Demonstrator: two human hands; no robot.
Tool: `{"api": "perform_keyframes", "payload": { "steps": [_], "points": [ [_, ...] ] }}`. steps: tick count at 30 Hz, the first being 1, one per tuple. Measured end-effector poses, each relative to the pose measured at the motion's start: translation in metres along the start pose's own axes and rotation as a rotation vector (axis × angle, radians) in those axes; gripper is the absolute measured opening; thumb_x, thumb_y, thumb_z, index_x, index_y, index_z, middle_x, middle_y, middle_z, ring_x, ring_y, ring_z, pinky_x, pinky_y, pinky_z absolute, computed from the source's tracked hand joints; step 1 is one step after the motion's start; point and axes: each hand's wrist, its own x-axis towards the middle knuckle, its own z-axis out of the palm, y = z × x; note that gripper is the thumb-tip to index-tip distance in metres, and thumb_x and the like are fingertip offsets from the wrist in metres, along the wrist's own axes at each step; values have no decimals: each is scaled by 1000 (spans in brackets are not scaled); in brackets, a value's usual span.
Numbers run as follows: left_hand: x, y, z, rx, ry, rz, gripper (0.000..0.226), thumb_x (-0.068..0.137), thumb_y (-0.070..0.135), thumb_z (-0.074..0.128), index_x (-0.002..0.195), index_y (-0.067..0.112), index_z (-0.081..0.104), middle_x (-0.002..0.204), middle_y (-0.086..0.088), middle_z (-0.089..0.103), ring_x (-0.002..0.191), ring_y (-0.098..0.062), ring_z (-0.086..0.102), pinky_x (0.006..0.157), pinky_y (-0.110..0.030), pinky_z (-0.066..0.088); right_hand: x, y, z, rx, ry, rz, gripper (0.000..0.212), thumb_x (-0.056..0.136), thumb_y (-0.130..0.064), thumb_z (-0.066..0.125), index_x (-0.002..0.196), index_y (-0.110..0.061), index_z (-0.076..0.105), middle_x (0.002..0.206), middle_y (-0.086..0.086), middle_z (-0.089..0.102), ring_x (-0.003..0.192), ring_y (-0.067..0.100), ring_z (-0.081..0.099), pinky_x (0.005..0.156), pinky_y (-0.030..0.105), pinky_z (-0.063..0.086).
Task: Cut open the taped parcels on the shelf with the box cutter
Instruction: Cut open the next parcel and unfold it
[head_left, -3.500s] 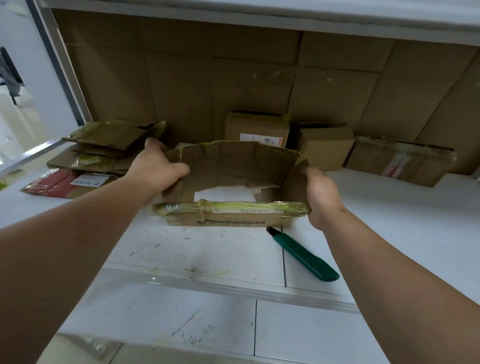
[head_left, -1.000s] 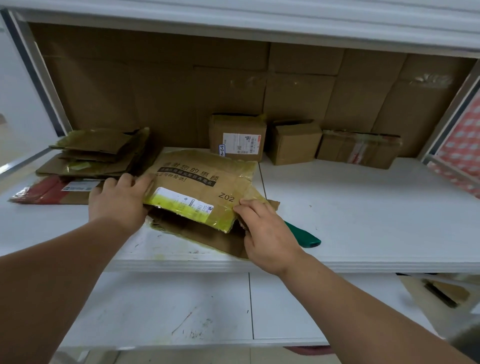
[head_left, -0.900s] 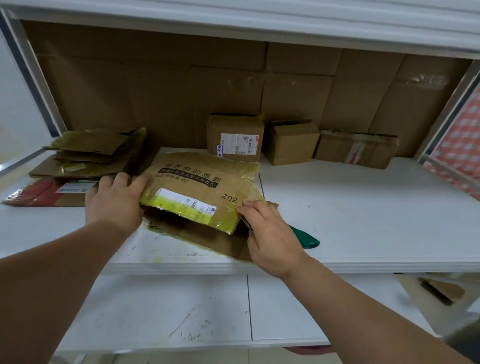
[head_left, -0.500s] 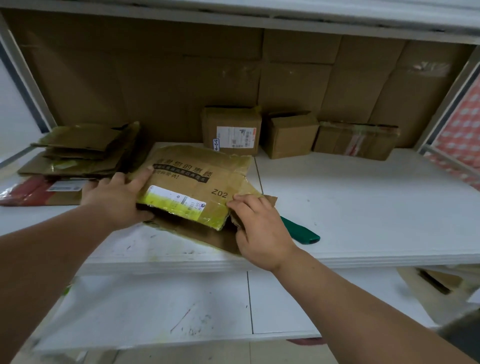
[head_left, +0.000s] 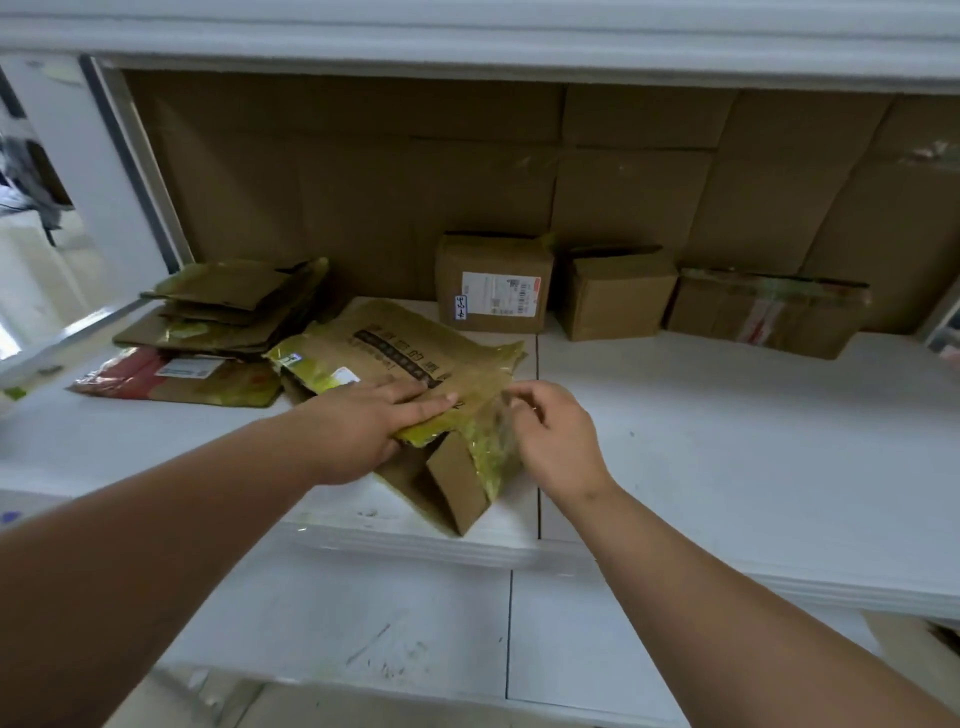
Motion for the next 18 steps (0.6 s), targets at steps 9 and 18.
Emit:
{"api": "perform_keyframes", "payload": {
  "steps": [9, 18],
  "points": [
    [-23, -8, -1, 106, 1, -222, 101, 93, 10, 45, 130, 68, -30, 158, 4, 3, 129, -24, 26, 100, -39, 34, 20, 22, -4, -38, -275, 39, 25, 97, -22, 49, 118, -18, 63, 113, -2, 62, 99, 13, 54, 85, 23, 40],
    [-26, -6, -20, -592, -91, -431, 49, 98, 52, 42, 144, 35, 43, 152, 6, 37, 135, -14, 36, 103, -25, 26, 28, 5, 20, 115, -512, 87, 13, 92, -33, 61, 87, -24, 53, 91, -1, 61, 83, 15, 58, 67, 26, 52]
  ]
}}
